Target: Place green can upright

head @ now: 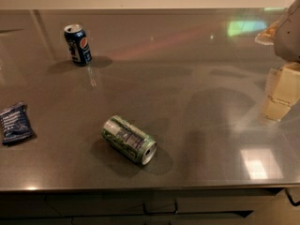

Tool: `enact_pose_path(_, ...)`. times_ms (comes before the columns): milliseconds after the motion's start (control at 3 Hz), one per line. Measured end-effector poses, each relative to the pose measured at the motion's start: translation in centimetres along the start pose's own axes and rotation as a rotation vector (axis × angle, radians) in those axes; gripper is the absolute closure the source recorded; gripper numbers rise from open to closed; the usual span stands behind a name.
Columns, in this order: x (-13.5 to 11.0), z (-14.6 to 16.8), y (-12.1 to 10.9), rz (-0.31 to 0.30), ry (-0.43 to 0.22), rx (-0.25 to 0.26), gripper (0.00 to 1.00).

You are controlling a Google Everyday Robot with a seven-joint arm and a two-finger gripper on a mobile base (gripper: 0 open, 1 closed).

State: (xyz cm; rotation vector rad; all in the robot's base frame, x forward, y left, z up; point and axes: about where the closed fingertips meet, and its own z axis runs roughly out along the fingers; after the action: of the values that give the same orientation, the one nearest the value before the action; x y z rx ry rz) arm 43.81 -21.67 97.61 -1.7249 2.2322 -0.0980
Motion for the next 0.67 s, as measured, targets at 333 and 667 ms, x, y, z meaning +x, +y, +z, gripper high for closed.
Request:
enact_pose_path(333, 0.0, 0.0, 0.0, 0.0, 0.0, 0.0, 0.0)
enact_pose_path(667, -1.6, 0.9, 0.2, -0.07, -0.01, -0.038, 0.0)
